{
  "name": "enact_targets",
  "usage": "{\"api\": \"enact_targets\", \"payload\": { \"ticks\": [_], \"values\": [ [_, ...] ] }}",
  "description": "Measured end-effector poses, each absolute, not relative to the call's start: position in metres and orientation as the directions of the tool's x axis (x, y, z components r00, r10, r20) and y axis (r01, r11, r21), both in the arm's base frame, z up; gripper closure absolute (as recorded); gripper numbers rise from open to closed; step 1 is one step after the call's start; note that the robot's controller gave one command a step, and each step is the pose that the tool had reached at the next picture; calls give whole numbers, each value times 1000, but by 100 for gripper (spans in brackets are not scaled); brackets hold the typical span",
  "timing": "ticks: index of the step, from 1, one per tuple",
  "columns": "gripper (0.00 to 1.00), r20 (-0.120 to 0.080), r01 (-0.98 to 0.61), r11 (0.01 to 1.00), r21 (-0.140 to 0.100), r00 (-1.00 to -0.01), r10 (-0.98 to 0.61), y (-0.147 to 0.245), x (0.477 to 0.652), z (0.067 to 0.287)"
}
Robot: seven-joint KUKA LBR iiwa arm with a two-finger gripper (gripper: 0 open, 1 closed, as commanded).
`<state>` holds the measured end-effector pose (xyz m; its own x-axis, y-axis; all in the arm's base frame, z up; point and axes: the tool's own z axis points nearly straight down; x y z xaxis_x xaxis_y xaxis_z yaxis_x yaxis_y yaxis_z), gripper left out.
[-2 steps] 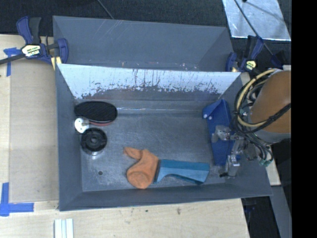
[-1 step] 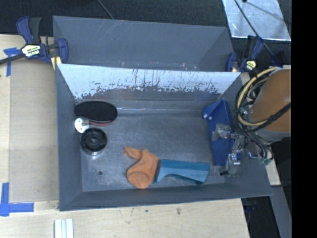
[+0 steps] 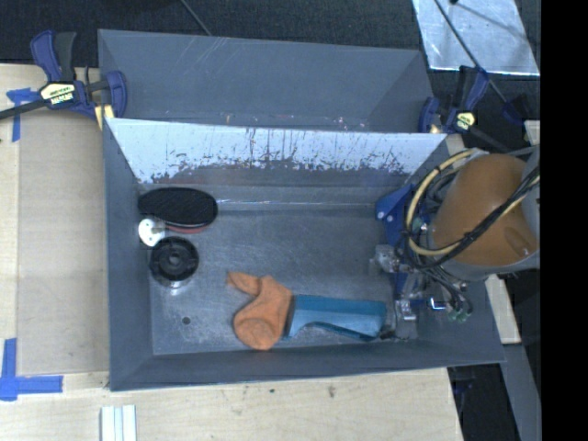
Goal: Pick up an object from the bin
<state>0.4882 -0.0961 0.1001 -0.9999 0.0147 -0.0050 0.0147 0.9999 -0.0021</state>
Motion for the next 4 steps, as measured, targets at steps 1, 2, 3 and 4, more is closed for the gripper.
{"api": "enact_targets", "payload": {
  "ticks": [1,2,3,4],
  "values": [
    [0,-2,17,1000,-1,-1000,17,-85,484,70],
    [0,0,39,999,-4,-999,39,-54,500,75],
    [0,1,-34,999,-2,-999,-34,-35,519,72],
    [100,-2,185,983,-2,-983,185,-18,513,70]
  ]
}}
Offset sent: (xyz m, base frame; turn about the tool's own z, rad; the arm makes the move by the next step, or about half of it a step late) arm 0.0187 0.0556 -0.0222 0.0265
